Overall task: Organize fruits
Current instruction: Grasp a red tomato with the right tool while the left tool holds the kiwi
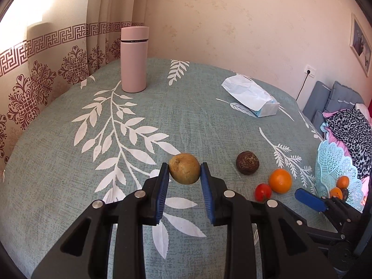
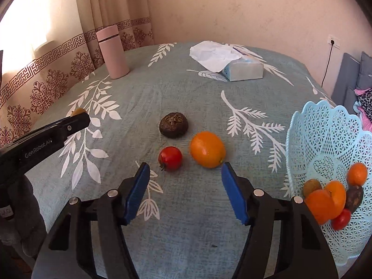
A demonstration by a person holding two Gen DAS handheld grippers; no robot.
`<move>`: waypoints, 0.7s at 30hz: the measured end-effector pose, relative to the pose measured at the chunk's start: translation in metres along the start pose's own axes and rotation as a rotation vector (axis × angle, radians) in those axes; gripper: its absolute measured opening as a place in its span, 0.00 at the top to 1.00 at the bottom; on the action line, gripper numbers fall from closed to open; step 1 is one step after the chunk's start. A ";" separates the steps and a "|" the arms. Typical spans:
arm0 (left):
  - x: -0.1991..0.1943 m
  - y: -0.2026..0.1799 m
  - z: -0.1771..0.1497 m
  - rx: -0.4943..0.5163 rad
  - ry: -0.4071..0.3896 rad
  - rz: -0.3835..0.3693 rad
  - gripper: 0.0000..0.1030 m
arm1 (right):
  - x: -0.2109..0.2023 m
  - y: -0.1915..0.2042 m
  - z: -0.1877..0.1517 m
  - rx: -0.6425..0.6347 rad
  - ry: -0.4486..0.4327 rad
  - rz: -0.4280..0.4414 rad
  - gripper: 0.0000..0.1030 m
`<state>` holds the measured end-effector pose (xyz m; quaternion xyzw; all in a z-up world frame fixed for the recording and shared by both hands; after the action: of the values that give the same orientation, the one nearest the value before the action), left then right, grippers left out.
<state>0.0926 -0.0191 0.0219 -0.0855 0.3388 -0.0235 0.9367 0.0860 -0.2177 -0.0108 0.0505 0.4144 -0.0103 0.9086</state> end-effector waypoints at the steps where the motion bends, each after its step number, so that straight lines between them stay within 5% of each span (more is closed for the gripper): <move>1: 0.000 0.000 0.000 -0.001 0.000 0.000 0.73 | 0.005 0.000 0.000 0.009 0.019 0.011 0.49; 8: 0.001 0.000 -0.001 -0.005 0.004 0.000 0.73 | 0.025 0.007 0.010 0.022 0.065 0.048 0.57; 11: 0.002 0.000 -0.002 -0.003 0.007 -0.001 0.73 | 0.035 0.010 0.011 0.021 0.084 0.042 0.72; 21: 0.001 -0.003 -0.003 0.003 0.008 -0.011 0.73 | 0.001 0.009 0.014 0.032 0.012 0.040 0.73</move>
<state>0.0917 -0.0222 0.0191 -0.0859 0.3420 -0.0293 0.9353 0.0972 -0.2101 -0.0018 0.0732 0.4185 0.0015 0.9053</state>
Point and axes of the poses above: each gripper's, at about its wrist camera, not at the fingertips, and x roughly the way its jaws point, y to its left, z to its top, the point moved 5 cm from there along x, roughly the way its jaws point, and after that the axes turned 2 degrees about -x, right-handed, at the moved point
